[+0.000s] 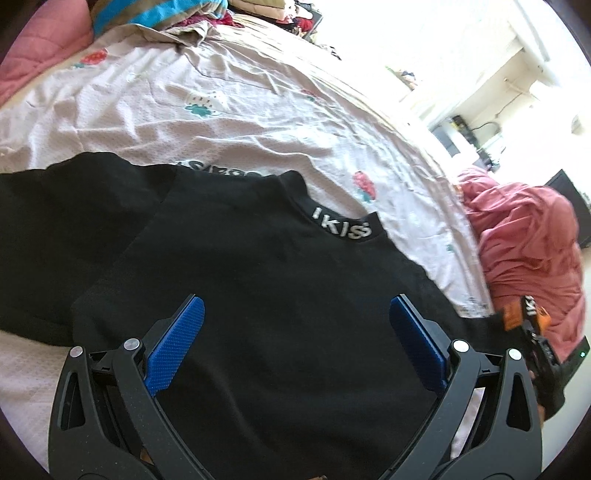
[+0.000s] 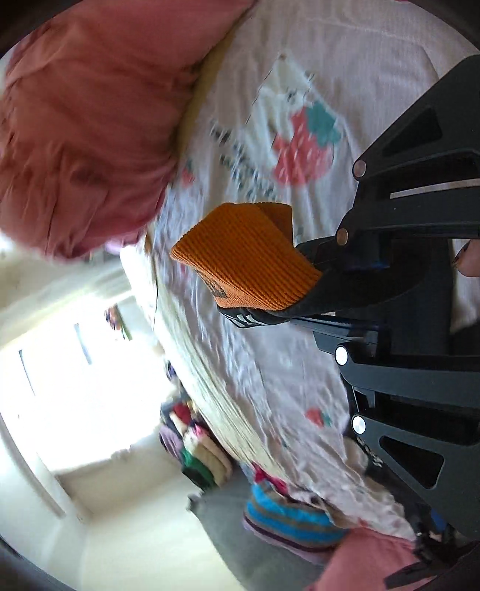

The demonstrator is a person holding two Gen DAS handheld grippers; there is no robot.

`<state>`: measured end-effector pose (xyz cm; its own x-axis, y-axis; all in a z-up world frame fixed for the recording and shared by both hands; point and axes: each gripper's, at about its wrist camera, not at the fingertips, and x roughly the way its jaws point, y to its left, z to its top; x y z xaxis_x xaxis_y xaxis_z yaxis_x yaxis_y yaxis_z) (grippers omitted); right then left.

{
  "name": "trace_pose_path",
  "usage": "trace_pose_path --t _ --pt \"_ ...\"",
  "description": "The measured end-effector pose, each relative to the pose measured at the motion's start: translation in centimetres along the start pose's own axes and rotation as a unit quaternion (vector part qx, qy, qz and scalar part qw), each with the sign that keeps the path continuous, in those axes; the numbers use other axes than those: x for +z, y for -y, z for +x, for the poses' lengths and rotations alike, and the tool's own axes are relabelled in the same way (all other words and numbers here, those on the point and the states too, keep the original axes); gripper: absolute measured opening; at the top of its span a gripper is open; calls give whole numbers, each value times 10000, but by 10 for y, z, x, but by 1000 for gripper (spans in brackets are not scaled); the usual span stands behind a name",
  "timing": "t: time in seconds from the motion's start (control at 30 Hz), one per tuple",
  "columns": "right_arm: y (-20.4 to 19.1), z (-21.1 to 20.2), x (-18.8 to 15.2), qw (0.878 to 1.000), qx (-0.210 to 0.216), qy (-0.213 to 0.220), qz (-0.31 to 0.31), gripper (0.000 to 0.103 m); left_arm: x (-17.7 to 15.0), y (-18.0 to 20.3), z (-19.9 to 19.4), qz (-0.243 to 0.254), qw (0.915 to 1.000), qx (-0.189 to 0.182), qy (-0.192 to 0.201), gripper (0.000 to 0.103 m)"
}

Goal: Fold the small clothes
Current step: 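Grasp the orange sleeve cuff with the right tool and lift it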

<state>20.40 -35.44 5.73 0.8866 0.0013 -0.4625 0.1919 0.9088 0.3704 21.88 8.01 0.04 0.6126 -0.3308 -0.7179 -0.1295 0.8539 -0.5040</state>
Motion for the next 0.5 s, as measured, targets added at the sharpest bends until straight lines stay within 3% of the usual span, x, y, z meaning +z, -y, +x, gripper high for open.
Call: trace_pose_path --t 0.13,0.5 --pt "-45 -3 -8 9983 273 -7 -515 18 2 -1 -3 15 9999 -99 -18 94" --pt "-155 13 -68 9799 1032 -536 -1622 18 7 -22 -10 -376 9984 -407 59 94"
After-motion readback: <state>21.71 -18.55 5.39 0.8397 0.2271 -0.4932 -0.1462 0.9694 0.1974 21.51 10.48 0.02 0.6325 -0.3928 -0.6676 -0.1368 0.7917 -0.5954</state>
